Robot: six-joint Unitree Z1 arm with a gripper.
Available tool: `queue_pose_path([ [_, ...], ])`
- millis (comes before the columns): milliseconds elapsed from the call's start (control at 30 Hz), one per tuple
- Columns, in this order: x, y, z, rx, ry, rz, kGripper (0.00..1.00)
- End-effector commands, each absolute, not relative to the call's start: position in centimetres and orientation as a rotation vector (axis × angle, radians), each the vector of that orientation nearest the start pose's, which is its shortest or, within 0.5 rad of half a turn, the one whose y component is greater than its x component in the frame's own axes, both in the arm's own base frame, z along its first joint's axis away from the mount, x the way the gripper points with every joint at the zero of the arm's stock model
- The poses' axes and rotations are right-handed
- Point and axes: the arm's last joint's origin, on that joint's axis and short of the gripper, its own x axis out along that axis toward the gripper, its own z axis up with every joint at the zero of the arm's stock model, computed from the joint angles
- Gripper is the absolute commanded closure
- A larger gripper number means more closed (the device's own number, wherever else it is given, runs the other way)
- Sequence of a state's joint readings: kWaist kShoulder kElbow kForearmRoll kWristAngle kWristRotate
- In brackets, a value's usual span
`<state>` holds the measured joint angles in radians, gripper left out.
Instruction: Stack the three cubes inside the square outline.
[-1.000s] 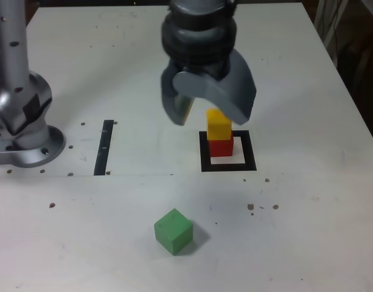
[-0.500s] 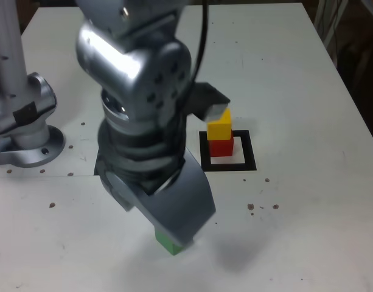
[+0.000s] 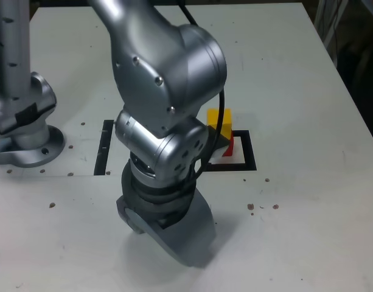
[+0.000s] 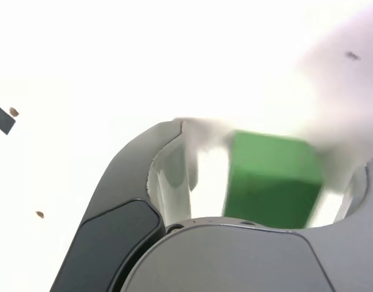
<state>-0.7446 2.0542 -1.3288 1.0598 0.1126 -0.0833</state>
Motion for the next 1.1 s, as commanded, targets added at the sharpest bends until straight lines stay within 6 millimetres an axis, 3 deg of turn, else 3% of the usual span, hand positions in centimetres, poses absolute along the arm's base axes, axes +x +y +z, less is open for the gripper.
queue_pose_path([
  [0, 25.4, -22.4, 19.7, 0.688, 1.639, -0.375, 0.11],
  [433, 25.8, -22.8, 21.2, 0.682, 1.638, -0.366, 0.43],
  [733, 26.2, -23.2, 21.1, 0.672, 1.634, -0.369, 0.64],
  [900, 26.3, -23.4, 21.0, 0.664, 1.64, -0.375, 0.72],
  [1067, 26.4, -23.6, 21.2, 0.652, 1.665, -0.387, 0.72],
])
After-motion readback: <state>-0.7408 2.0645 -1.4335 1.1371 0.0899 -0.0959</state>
